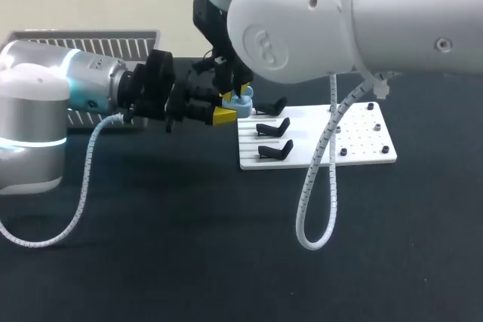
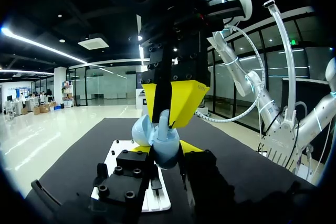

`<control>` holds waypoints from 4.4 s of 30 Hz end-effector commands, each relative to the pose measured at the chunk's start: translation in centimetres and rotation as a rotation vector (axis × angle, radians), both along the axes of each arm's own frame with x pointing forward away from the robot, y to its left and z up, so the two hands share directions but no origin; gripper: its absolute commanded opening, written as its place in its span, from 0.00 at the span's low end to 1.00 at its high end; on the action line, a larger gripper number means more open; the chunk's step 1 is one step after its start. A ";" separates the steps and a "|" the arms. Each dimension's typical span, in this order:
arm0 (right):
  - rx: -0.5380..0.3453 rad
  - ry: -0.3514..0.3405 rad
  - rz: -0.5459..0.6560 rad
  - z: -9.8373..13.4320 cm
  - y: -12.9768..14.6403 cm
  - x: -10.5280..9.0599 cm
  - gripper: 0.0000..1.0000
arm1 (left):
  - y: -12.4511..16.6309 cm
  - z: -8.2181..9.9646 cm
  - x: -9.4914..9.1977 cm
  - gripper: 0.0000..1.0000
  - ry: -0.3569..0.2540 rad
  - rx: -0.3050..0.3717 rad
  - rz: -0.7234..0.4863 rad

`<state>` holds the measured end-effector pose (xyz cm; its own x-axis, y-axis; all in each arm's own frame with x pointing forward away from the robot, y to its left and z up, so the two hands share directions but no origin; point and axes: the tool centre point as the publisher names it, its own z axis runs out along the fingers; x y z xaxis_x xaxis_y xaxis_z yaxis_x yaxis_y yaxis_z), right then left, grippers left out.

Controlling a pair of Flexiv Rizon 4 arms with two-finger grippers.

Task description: Pick up each earbud case from the left stands, insert the matching earbuds, close the lid, and place the case in the box.

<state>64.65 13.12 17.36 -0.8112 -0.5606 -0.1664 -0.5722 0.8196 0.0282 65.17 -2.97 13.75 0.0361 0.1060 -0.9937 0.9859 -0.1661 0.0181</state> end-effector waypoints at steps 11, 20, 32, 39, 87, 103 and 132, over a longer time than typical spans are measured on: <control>0.088 -0.076 -0.013 4.7 -0.7 -2.4 1.00 | 0.1 0.1 -0.1 0.00 -0.004 -0.003 0.004; 0.091 -0.121 -0.200 4.0 -2.3 2.6 1.00 | 0.1 0.1 -0.1 0.00 -0.004 -0.003 0.004; 0.096 -0.100 -0.318 2.1 -4.2 7.2 1.00 | 0.1 0.1 -0.1 0.00 -0.004 -0.003 0.004; 0.084 -0.064 -0.338 0.2 -5.2 8.1 1.00 | 0.1 0.1 -0.1 0.00 -0.004 -0.003 0.004; 0.305 -0.330 -0.155 10.5 -8.0 -6.1 1.00 | 3.6 3.1 -0.5 0.00 0.014 0.006 0.100; 0.359 -0.282 -0.136 10.7 -8.2 -6.6 1.00 | 20.2 8.9 4.3 0.00 -0.125 0.091 0.632; 0.359 -0.282 -0.136 10.7 -8.2 -6.6 1.00 | 34.5 7.7 21.3 1.00 -0.110 0.274 0.675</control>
